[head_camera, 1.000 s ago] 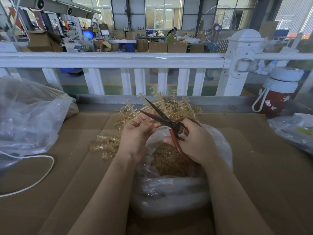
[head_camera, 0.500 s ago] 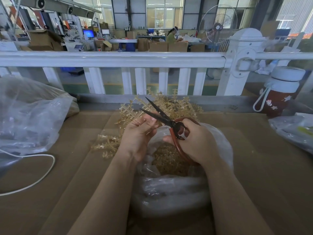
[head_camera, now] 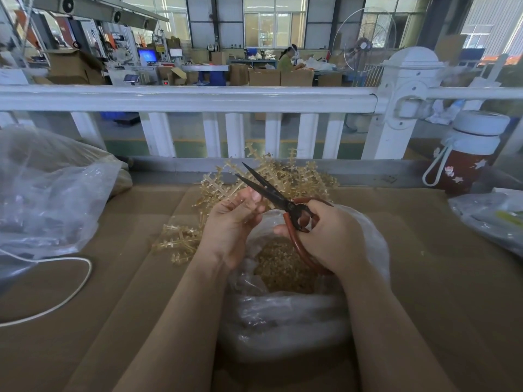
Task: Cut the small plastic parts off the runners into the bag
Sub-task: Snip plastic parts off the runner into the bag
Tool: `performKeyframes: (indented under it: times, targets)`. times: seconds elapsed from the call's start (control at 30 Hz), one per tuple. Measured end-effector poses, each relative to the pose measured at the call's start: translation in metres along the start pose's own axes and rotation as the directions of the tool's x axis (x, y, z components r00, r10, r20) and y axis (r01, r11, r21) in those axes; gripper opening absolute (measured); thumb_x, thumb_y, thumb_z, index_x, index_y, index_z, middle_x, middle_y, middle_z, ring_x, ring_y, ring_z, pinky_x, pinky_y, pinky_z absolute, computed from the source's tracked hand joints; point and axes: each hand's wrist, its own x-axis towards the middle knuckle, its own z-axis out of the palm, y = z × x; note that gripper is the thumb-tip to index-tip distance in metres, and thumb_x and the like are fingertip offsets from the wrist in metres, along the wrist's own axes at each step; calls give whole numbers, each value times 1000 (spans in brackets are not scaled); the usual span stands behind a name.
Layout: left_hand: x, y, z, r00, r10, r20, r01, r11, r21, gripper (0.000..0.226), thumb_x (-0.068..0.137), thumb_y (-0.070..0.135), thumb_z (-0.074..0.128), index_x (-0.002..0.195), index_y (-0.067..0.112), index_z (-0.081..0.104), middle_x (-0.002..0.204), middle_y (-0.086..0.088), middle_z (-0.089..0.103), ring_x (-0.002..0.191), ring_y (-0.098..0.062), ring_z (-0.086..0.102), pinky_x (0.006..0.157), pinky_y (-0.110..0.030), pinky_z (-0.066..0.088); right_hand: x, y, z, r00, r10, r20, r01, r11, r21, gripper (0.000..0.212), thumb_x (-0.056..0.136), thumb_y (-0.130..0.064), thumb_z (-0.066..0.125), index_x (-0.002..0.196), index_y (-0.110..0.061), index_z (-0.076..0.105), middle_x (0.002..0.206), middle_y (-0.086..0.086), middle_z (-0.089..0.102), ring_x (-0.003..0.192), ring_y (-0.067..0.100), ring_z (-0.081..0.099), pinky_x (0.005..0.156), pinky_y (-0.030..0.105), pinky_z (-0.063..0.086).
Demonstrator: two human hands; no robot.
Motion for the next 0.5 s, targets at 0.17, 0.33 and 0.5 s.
performKeyframes:
  times: [0.17,0.33,0.5]
  targets:
    - [0,1,1,1000,0,-2,0,1000,-7,8,76,17,72,69,21,74,72,3,66,68,-7,60,70,-20,51,-2,-6,-6,1000,-15,-14,15,1000,-26,46,71,-83,62,92,-42,60,65,-32,47,60,-14,50,58,0,38]
    - [-2,2,1,999,-17,-31,17,1000,-8,4,77,17,71,76,21,72,75,2,66,71,-9,61,75,-24,48,-1,-3,0,999,35,16,-37,991,127,50,63,-91,59,85,-46,61,68,-30,60,72,-12,58,54,7,39]
    - [-2,1,6,994,-73,-84,76,996,39,21,73,17,73,93,12,71,82,-2,66,80,-13,60,77,-25,46,4,-1,8,990,136,23,-131,876,464,52,56,-85,71,85,-43,71,74,-17,72,68,2,68,63,29,58]
